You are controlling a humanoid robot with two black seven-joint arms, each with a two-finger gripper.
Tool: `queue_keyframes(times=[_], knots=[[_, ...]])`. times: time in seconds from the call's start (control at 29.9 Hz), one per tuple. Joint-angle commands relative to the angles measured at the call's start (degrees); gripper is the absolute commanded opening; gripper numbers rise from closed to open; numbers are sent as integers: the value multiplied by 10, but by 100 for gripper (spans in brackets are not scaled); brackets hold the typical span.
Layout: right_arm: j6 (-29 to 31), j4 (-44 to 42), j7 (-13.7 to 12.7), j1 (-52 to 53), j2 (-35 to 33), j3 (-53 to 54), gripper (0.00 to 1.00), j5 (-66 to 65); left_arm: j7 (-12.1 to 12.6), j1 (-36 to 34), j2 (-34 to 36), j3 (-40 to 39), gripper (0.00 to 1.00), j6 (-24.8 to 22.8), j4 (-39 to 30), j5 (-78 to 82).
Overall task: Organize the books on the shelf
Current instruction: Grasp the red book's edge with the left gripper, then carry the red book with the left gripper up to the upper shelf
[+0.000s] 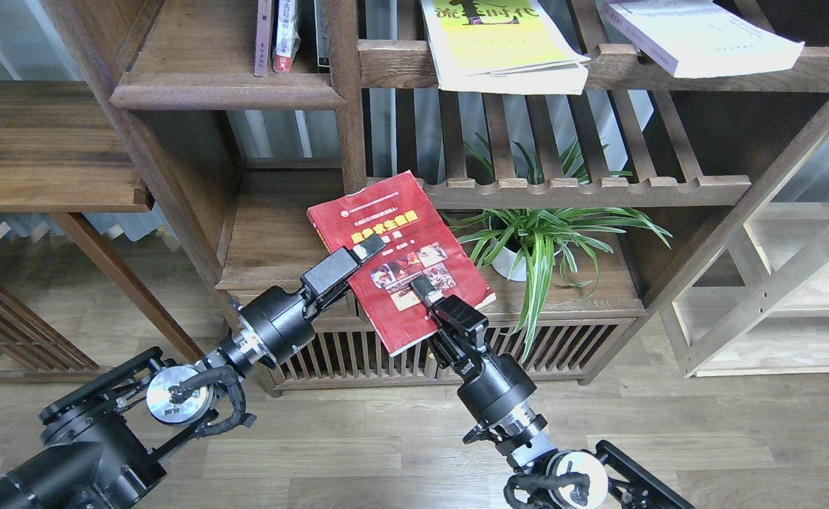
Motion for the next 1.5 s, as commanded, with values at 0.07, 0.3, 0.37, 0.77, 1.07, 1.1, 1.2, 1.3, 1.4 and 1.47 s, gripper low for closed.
queue_keyframes(times=[0.07,0.3,0.37,0.77,1.07,1.1,1.2,1.3,1.4,1.47], knots=[[0,0,-1,1,0,-3,5,-6,1,-6,-1,1,71,0,-1,1],[0,0,-1,1,0,-5,5,-9,1,-5,1,3,50,0,-1,2],[0,0,0,1,0,-5,5,-9,0,-1,3,1,23,0,0,2],[0,0,0,4,0,-5,9,-9,1,-5,-4,1,0,0,7,4],[0,0,0,7,0,1,92,-9,1,-1,4,2,0,0,7,11],[0,0,0,7,0,3,96,-9,1,-1,7,2,0,0,7,11],[0,0,0,11,0,5,99,-9,1,-1,16,1,0,0,7,12],[0,0,1,21,0,5,99,-9,1,0,23,1,0,0,6,19],[0,-1,1,22,0,8,99,-9,1,0,32,1,0,0,0,24],[0,-4,0,23,0,17,99,-9,0,-1,45,-1,0,0,-3,34]])
